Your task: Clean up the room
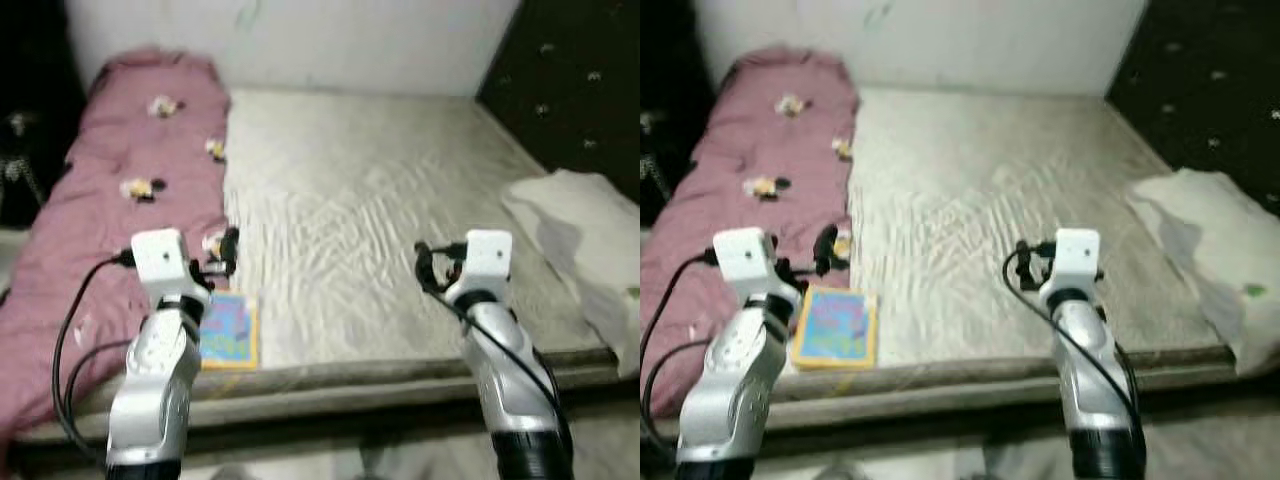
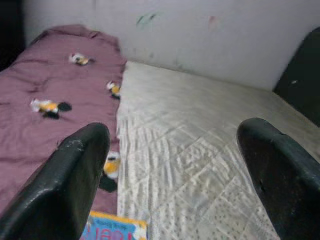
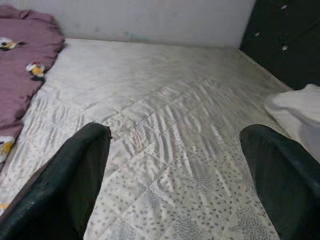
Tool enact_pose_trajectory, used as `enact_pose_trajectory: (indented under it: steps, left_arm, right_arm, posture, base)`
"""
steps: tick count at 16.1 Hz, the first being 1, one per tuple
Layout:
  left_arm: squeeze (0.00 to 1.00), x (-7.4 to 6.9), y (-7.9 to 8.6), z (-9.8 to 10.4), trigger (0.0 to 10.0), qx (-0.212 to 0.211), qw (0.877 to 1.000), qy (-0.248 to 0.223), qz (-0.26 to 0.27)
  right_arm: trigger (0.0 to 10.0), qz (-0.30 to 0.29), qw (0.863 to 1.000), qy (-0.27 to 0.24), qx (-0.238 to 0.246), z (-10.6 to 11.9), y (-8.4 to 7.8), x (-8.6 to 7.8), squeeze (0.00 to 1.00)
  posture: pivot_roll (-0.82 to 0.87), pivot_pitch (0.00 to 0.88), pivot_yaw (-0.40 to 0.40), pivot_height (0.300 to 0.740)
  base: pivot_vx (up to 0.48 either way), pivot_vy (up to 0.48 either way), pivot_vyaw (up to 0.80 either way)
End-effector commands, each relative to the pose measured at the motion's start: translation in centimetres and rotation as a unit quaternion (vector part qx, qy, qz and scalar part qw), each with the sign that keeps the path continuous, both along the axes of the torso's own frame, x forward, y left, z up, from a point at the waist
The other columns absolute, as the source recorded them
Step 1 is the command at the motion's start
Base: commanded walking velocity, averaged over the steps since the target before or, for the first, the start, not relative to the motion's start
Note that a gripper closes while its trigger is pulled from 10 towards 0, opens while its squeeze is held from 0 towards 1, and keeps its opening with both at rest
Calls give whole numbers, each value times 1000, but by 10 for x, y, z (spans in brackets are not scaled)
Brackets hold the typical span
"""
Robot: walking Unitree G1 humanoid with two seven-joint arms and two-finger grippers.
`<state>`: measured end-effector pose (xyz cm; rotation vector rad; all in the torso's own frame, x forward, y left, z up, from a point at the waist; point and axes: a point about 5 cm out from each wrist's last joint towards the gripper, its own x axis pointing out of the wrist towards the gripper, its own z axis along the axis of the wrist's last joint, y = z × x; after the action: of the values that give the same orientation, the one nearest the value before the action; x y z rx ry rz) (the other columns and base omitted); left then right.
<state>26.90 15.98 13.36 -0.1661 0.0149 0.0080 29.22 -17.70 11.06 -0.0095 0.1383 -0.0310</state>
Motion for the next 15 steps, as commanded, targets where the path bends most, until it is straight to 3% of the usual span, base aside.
enact_pose_trajectory:
  steps: [1, 3, 9, 15]
  left_arm:
    - [0, -2, 6, 1, 10000, 11, 1000, 2, 2]
    - [0, -3, 13, -5, 10000, 20, 1000, 11, 13]
    - [0, 2, 5, -1, 10000, 20, 1000, -4, 9]
    - [0, 3, 3, 4, 10000, 19, 999, -29, -4]
  right_arm:
    - [10000, -2, 1000, -3, 0, 3, 2, 0, 0]
    - [10000, 1, 1000, -3, -2, 2, 2, 1, 0]
    - [10000, 4, 1000, -6, -13, 4, 1, 5, 0]
    - [10000, 7, 1000, -8, -15, 4, 2, 6, 0]
  posture:
    - [-39, 0, -93, 740]
    - [-40, 0, -94, 740]
    - [-46, 0, -101, 740]
    - [-42, 0, -102, 740]
  base:
    - [0, 480, 0]
    - [0, 480, 0]
    - [0, 443, 0]
    - [0, 0, 0]
